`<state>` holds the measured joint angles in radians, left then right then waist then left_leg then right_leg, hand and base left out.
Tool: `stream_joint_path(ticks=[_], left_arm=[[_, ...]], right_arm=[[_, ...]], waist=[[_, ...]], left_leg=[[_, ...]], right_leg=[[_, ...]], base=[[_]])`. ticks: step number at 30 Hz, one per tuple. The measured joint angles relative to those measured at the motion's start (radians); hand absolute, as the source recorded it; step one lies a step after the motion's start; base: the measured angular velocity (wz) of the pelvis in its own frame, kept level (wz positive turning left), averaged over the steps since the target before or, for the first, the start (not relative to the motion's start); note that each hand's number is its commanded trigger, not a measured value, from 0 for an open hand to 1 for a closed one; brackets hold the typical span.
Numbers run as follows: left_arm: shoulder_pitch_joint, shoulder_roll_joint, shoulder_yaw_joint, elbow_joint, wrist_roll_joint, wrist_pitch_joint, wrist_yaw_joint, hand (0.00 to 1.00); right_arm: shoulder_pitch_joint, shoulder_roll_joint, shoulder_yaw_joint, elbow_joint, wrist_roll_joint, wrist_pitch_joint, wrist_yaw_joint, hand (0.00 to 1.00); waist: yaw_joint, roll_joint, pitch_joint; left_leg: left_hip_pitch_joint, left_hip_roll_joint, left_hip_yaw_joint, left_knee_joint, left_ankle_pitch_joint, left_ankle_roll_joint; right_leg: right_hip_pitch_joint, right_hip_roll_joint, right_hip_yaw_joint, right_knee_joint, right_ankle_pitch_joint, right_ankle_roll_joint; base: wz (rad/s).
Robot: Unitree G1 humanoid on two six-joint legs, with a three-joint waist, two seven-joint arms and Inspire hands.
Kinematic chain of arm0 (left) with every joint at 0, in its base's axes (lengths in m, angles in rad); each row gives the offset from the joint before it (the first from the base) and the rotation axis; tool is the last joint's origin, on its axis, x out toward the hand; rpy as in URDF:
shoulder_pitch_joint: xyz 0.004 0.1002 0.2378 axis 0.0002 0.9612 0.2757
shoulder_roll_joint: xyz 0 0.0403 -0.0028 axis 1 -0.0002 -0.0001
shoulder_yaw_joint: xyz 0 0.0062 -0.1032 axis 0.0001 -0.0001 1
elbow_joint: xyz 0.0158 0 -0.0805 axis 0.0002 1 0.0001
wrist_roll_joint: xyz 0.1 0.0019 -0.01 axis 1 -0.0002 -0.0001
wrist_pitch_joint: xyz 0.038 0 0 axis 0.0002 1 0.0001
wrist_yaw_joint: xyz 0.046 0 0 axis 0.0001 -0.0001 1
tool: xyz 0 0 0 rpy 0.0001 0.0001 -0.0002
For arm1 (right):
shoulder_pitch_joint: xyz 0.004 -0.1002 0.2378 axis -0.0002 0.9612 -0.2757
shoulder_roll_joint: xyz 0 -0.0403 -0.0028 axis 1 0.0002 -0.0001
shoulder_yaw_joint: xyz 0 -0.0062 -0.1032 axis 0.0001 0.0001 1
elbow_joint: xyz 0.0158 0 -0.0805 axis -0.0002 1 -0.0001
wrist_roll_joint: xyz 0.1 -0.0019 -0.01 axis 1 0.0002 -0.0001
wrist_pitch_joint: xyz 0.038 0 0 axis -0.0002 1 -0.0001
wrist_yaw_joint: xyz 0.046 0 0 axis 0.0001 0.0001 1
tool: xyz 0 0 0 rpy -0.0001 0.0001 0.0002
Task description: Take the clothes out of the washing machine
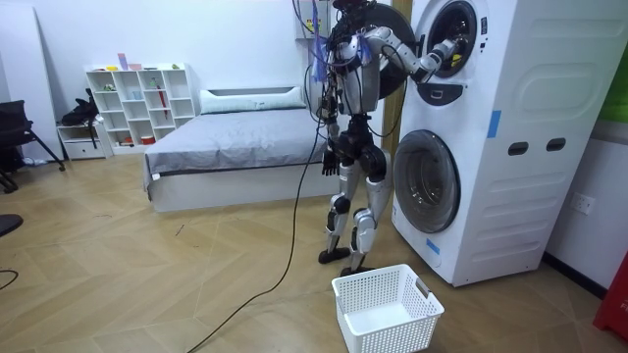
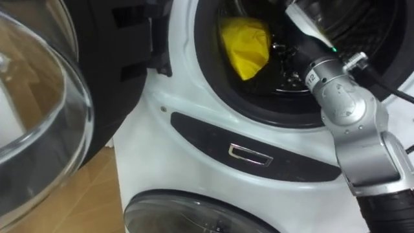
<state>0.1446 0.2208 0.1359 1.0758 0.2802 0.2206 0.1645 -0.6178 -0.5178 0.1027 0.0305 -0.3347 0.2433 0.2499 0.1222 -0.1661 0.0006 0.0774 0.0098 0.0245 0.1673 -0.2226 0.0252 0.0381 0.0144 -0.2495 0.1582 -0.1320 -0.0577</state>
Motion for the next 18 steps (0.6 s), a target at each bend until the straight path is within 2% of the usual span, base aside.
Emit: stream_joint_path(ticks=[4,5,6,7,12,14,18], left_arm=[[0.002,0.001,-0.002,0.002,-0.002,0.002,0.000,0.00],[0.001,0.001,-0.004,0.003,-0.002,0.003,0.000,0.00],[0.000,0.002,-0.006,0.003,-0.001,0.010,-0.001,0.00],[-0.003,0.005,-0.014,0.004,-0.001,0.015,-0.002,0.00],[-0.014,0.013,-0.022,0.004,-0.002,0.020,-0.024,0.00],[-0.016,0.021,-0.022,0.004,-0.002,0.020,-0.026,0.00],[-0.025,0.031,-0.022,0.003,-0.003,0.020,-0.028,0.00]], right_arm=[[-0.043,0.000,0.023,0.035,-0.063,0.013,0.049,0.00],[-0.054,0.000,0.029,0.044,-0.064,0.016,0.057,0.53],[-0.074,-0.001,0.036,0.061,-0.064,0.019,0.074,0.71],[-0.082,-0.003,0.038,0.076,-0.064,0.019,0.086,1.00],[-0.089,-0.007,0.039,0.089,-0.064,0.022,0.138,1.00],[-0.089,-0.010,0.047,0.089,-0.063,0.036,0.170,1.00],[-0.089,-0.041,0.073,0.098,-0.062,0.064,0.206,1.00]], waist=[[0.011,-0.001,0.0017],[0.010,-0.001,0.0018],[0.011,-0.003,0.0025],[0.011,-0.008,0.0046],[0.011,-0.019,0.0076],[0.009,-0.028,0.0061],[0.009,-0.040,0.0055]], left_leg=[[0.001,-0.002,-0.001,0.002,0.000,0.000],[0.001,-0.002,-0.001,0.003,0.000,0.000],[0.001,-0.003,-0.003,0.003,0.001,0.000],[0.002,-0.003,-0.004,0.003,0.001,-0.001],[0.004,-0.003,-0.005,0.004,0.001,-0.001],[0.005,-0.003,-0.005,0.004,0.002,-0.002],[0.005,-0.003,-0.001,0.009,0.002,-0.002]], right_leg=[[0.002,-0.003,-0.010,0.001,0.000,0.000],[0.002,-0.003,-0.010,0.002,0.000,0.000],[0.003,-0.003,-0.011,0.002,0.000,0.000],[0.005,-0.003,-0.012,0.002,0.000,0.000],[0.009,-0.002,-0.013,0.001,0.000,0.000],[0.009,-0.002,-0.012,-0.001,0.000,0.000],[0.011,-0.001,-0.008,-0.003,0.001,-0.002]], base=[[0.00],[0.00],[0.03],[0.03],[0.00],[-0.02],[-0.02]])
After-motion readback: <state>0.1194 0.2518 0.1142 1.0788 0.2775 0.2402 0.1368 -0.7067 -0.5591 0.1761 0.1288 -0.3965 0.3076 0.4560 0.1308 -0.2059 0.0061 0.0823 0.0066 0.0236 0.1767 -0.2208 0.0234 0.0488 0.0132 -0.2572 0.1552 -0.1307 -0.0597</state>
